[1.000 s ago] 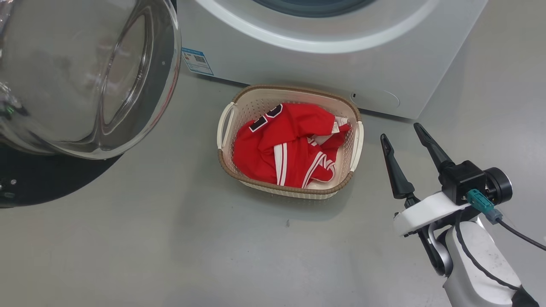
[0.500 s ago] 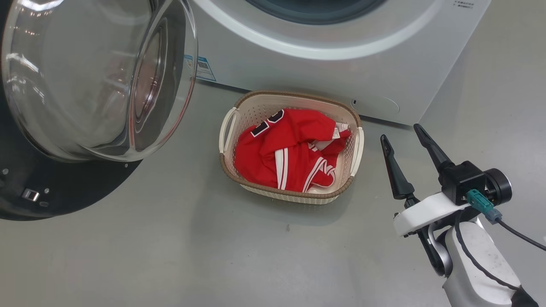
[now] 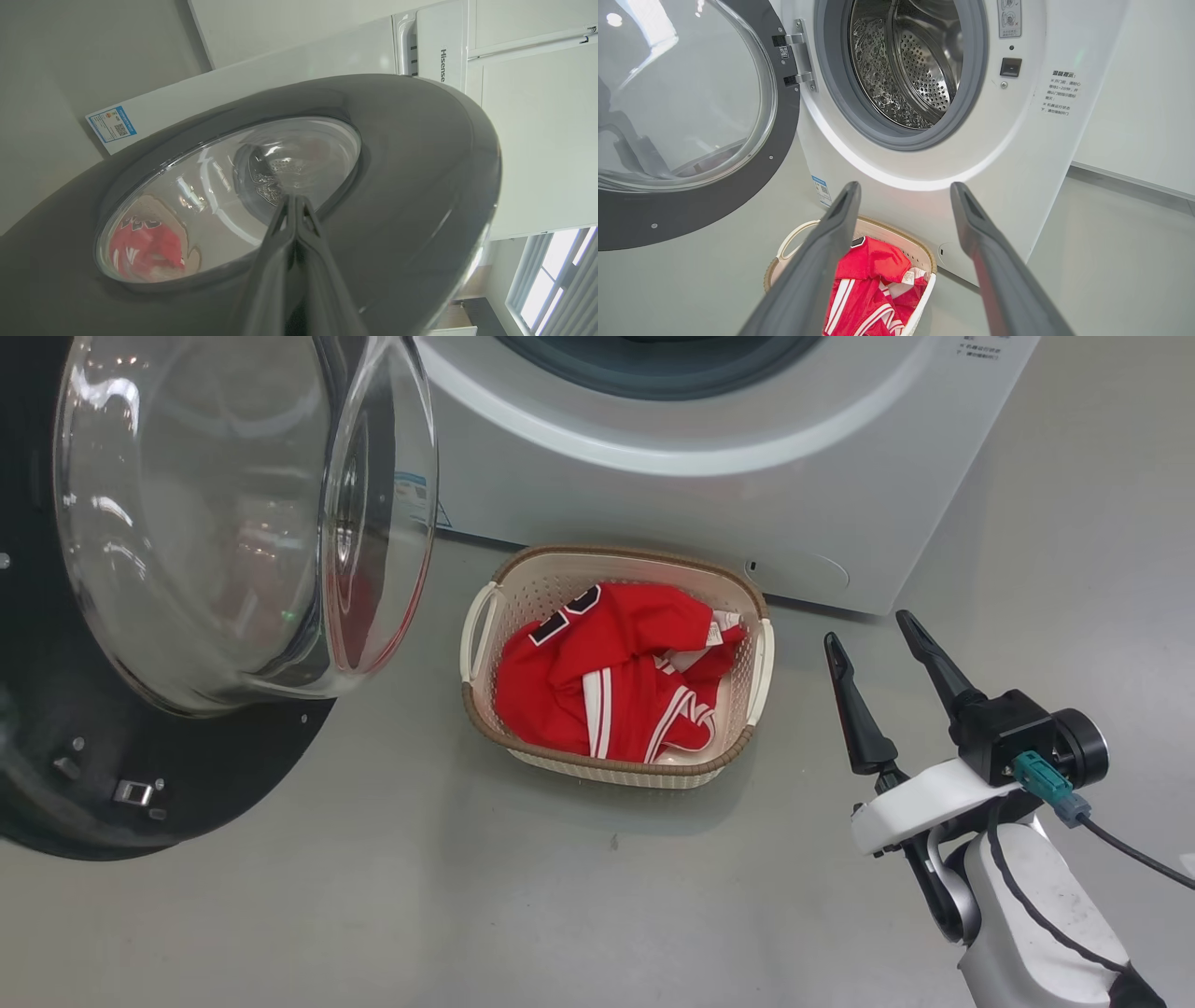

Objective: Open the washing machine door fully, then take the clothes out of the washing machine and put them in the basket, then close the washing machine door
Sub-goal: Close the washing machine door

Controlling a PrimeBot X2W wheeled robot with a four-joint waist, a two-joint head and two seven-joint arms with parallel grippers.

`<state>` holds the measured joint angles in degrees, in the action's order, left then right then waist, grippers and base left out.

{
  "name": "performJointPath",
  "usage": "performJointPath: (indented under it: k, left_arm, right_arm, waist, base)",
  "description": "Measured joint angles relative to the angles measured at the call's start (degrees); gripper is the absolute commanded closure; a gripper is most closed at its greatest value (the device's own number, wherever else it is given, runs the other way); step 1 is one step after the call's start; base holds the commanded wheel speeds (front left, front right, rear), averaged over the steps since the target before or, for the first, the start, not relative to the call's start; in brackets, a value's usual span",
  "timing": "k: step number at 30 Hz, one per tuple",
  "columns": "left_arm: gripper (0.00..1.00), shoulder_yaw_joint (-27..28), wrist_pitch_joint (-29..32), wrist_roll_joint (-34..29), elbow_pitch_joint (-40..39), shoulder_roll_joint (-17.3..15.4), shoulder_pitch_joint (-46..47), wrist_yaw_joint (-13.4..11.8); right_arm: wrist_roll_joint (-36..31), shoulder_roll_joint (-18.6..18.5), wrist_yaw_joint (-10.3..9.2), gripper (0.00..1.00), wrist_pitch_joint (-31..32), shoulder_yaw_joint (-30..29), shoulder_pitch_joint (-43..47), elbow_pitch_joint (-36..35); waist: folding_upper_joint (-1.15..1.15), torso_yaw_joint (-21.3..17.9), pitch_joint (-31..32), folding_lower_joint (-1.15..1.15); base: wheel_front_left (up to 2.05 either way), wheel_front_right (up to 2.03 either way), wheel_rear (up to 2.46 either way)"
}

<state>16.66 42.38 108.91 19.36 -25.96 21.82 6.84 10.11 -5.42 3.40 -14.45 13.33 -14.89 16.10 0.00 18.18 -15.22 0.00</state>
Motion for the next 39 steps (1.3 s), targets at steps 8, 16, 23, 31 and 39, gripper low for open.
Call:
performJointPath:
  k: [8,16,23,31,39]
  left_arm:
    - [1.0,-1.2,3.6,0.5,-5.1,0.3,-2.0,0.0]
    - [1.0,-1.1,5.9,1.3,-9.6,0.3,-2.8,0.0]
    - [1.0,-1.6,8.1,1.8,-14.2,0.4,-4.2,0.0]
    - [1.0,-2.5,10.6,3.7,-19.6,1.1,-4.6,0.0]
    - [1.0,-5.0,12.8,4.4,-24.7,1.9,-4.6,0.0]
  right_arm:
    - [0.4,0.3,-0.01,0.0,0.0,0.1,-0.1,0.1]
    - [0.6,1.1,-0.54,0.0,0.0,0.3,-0.9,-0.4]
    - [1.1,1.5,-0.6,0.0,0.0,0.2,-1.1,-1.0]
    - [1.5,1.7,-1.1,0.0,0.0,0.2,-1.1,-1.6]
    - [2.0,1.9,-1.11,0.0,-0.1,0.5,-1.3,-2.4]
  waist:
    - [0.0,-1.9,0.2,0.0]
    - [0.0,-4.4,0.0,0.0]
    - [0.0,-7.6,-0.6,0.0]
    - [0.0,-11.5,-1.2,0.0]
    - [0.0,-15.1,-1.9,0.0]
  base:
    - [0.0,0.0,0.0]
    - [0.0,0.0,0.0]
    - [0.0,0.0,0.0]
    - [0.0,0.0,0.0]
    - [0.0,0.0,0.0]
